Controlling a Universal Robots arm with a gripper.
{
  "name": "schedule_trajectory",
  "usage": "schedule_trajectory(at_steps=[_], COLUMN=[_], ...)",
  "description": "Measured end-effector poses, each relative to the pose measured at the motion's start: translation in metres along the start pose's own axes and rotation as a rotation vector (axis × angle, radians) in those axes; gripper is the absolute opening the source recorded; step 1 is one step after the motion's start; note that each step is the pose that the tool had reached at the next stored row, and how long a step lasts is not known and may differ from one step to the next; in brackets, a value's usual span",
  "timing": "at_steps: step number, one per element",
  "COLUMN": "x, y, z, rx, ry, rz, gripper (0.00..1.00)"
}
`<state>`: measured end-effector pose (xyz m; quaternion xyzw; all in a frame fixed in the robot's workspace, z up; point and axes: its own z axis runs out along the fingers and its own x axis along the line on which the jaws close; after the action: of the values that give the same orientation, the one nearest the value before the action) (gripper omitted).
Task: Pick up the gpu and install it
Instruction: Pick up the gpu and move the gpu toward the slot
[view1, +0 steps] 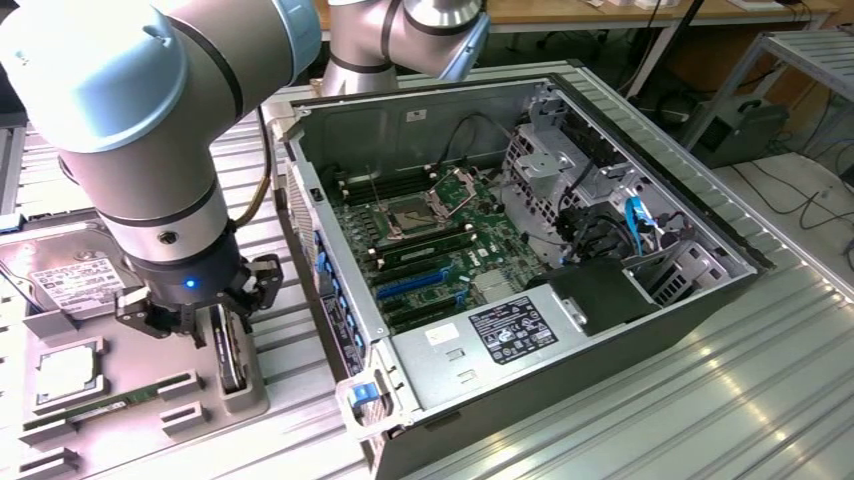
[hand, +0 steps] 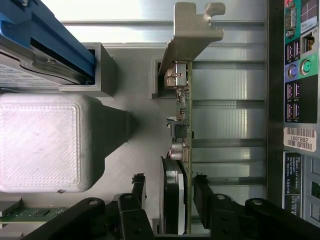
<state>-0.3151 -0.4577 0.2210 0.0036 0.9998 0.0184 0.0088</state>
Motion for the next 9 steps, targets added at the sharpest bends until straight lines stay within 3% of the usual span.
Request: schedule_trajectory(at_steps=[3, 4, 9], x=[0.0, 0.0, 0.0], y=[0.0, 0.0, 0.0], z=[0.0, 0.0, 0.0], rx=[0.0, 0.0, 0.0], ry=[0.0, 0.0, 0.0], rz=[0.0, 0.0, 0.0], gripper=[0.45, 0.38, 0.38])
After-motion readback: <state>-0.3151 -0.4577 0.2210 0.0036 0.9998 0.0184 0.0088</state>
